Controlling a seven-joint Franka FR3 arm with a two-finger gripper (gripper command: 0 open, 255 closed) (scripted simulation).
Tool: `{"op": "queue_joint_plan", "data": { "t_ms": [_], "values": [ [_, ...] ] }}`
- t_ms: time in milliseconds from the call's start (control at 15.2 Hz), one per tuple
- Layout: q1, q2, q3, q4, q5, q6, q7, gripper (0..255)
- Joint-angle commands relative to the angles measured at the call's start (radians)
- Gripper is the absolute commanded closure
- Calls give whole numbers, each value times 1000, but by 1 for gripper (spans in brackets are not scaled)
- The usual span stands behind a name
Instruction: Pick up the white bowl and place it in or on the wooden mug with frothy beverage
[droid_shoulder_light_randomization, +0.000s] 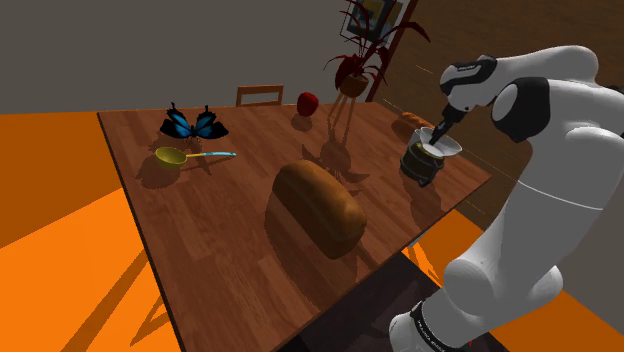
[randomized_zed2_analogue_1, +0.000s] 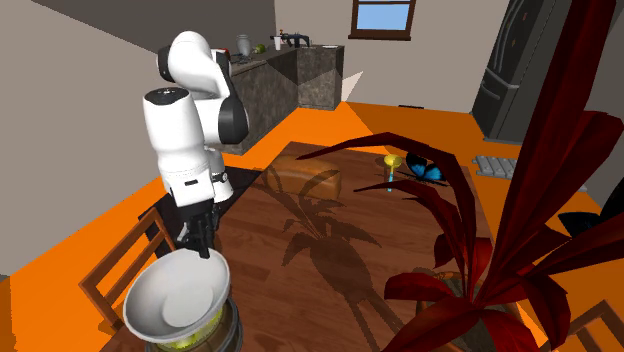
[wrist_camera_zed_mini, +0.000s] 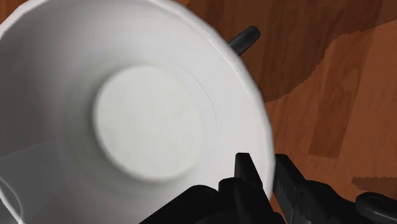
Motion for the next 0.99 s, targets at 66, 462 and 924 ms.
{"op": "queue_joint_plan", "data": {
  "t_ms": [66, 462, 924],
  "values": [
    [-1, 2, 0, -5, 1, 7, -1, 255],
    [-1, 3, 0, -4, 1, 6, -1, 0],
    [3, -19, -5, 35, -13, -51, 8, 0]
  ]
}}
